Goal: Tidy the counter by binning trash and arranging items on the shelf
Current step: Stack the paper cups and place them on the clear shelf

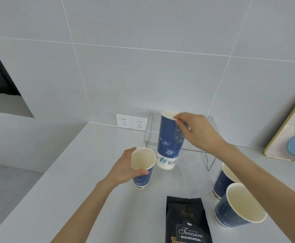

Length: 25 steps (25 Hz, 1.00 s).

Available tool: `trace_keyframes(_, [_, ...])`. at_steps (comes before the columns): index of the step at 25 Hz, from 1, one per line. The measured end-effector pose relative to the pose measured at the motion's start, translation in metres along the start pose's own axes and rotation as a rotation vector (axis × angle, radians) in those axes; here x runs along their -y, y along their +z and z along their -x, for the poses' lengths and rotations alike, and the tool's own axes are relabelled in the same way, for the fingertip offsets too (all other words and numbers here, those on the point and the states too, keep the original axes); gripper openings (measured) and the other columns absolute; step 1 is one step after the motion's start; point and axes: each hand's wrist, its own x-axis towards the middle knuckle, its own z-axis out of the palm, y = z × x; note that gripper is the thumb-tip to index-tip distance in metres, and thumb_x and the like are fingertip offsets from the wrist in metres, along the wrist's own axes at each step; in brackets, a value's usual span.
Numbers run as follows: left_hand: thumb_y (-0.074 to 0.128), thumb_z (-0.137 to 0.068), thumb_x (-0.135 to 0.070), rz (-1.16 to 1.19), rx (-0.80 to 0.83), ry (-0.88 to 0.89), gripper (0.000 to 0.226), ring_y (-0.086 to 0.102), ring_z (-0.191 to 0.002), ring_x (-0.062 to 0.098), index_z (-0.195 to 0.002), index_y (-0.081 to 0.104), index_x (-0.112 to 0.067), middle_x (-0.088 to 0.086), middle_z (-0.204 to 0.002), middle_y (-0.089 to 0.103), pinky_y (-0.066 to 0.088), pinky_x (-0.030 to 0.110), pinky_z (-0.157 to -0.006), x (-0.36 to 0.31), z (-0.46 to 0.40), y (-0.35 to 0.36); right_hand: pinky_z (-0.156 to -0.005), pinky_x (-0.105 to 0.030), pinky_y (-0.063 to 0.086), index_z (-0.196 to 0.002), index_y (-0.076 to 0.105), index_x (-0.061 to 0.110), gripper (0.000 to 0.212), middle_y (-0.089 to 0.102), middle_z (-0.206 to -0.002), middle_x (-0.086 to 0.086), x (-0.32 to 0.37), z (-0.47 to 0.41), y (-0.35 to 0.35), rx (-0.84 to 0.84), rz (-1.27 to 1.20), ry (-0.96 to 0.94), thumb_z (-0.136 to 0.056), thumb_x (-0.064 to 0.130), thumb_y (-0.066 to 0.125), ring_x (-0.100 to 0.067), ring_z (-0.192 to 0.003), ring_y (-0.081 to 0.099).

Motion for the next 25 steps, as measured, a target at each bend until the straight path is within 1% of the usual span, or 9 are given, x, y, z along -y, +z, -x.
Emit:
trace_keyframes(2, [0.080, -0.065, -0.030, 0.021, -0.008, 0.002, 0.090, 0.039, -0.128, 0.021, -0.137, 0.026, -0.020, -0.001, -0.145, 0.033, 0.037, 0.033, -0.100, 0.001, -0.001, 0.000, -0.084, -0.039, 0.045, -0.110, 0.060, 0.000, 0.025, 0.067, -0.104, -0.019, 0.015, -0.009, -0.012, -0.122, -0.008, -0.082, -0.095, 0.008, 0.043, -0.036, -0.095, 0.059])
trace_keyframes(4, [0.080, -0.064, -0.029, 0.047, -0.012, 0.000, 0.089, 0.042, -0.125, 0.020, -0.136, 0.028, -0.021, -0.002, -0.142, 0.036, 0.038, 0.033, -0.098, 0.003, -0.001, -0.001, -0.083, -0.034, 0.043, -0.107, 0.063, 0.000, 0.024, 0.070, -0.100, -0.020, 0.024, -0.014, -0.009, -0.212, -0.012, -0.183, -0.092, 0.007, 0.045, -0.037, -0.092, 0.060])
trace_keyframes(6, [0.081, -0.063, -0.026, 0.116, -0.005, 0.003, 0.085, 0.046, -0.118, 0.019, -0.133, 0.033, -0.025, -0.005, -0.132, 0.044, 0.041, 0.032, -0.095, 0.004, 0.000, -0.001, -0.079, -0.030, 0.042, -0.100, 0.066, 0.001, 0.025, 0.072, -0.090, -0.018, 0.024, -0.014, 0.010, -0.179, 0.033, -0.274, -0.089, 0.010, 0.045, -0.037, -0.084, 0.062])
trace_keyframes(9, [0.082, -0.062, -0.022, 0.203, -0.010, 0.012, 0.082, 0.049, -0.112, 0.017, -0.129, 0.036, -0.026, -0.011, -0.118, 0.047, 0.043, 0.030, -0.090, 0.004, 0.002, -0.001, -0.085, -0.027, 0.039, -0.096, 0.067, 0.007, 0.031, 0.072, -0.089, -0.011, 0.018, -0.004, 0.040, -0.117, 0.047, -0.322, -0.088, 0.017, 0.039, -0.034, -0.087, 0.062])
trace_keyframes(12, [0.082, -0.063, -0.020, 0.210, -0.022, 0.030, 0.077, 0.046, -0.104, 0.015, -0.126, 0.038, -0.027, -0.011, -0.114, 0.046, 0.040, 0.029, -0.087, 0.000, 0.004, 0.000, -0.086, -0.025, 0.035, -0.093, 0.068, 0.008, 0.031, 0.071, -0.085, -0.008, 0.017, -0.002, 0.047, -0.142, 0.057, -0.347, -0.086, 0.018, 0.039, -0.031, -0.087, 0.062])
trace_keyframes(17, [0.082, -0.058, -0.026, 0.245, -0.012, 0.029, 0.078, 0.052, -0.106, 0.019, -0.123, 0.039, -0.027, -0.010, -0.112, 0.050, 0.043, 0.030, -0.085, 0.001, 0.005, 0.000, -0.085, -0.027, 0.035, -0.092, 0.069, 0.006, 0.030, 0.072, -0.082, -0.010, 0.018, 0.005, 0.040, -0.139, 0.069, -0.407, -0.085, 0.016, 0.042, -0.031, -0.081, 0.064])
trace_keyframes(20, [0.082, -0.062, -0.023, 0.234, -0.015, 0.019, 0.076, 0.054, -0.107, 0.020, -0.125, 0.039, -0.020, -0.008, -0.113, 0.052, 0.048, 0.033, -0.089, 0.002, 0.004, 0.001, -0.081, -0.026, 0.040, -0.093, 0.068, 0.006, 0.030, 0.072, -0.084, -0.010, 0.016, 0.010, 0.044, -0.078, 0.027, -0.422, -0.085, 0.018, 0.041, -0.030, -0.081, 0.063])
trace_keyframes(22, [0.082, -0.062, -0.021, 0.241, -0.019, 0.018, 0.076, 0.053, -0.105, 0.017, -0.125, 0.039, -0.017, -0.007, -0.113, 0.052, 0.046, 0.030, -0.086, 0.003, 0.003, 0.003, -0.080, -0.035, 0.052, -0.095, 0.069, 0.006, 0.027, 0.073, -0.089, -0.013, 0.010, 0.012, 0.054, 0.020, 0.017, -0.407, -0.086, 0.014, 0.044, -0.032, -0.085, 0.064])
trace_keyframes(25, [0.083, -0.052, -0.027, 0.265, -0.032, 0.010, 0.087, 0.052, -0.107, 0.015, -0.126, 0.039, -0.016, -0.005, -0.119, 0.053, 0.042, 0.026, -0.083, 0.007, 0.001, 0.004, -0.098, -0.043, 0.046, -0.112, 0.064, 0.008, 0.032, 0.066, -0.117, -0.018, -0.006, 0.022, 0.085, 0.244, 0.026, -0.339, -0.088, -0.002, 0.047, -0.033, -0.116, 0.056])
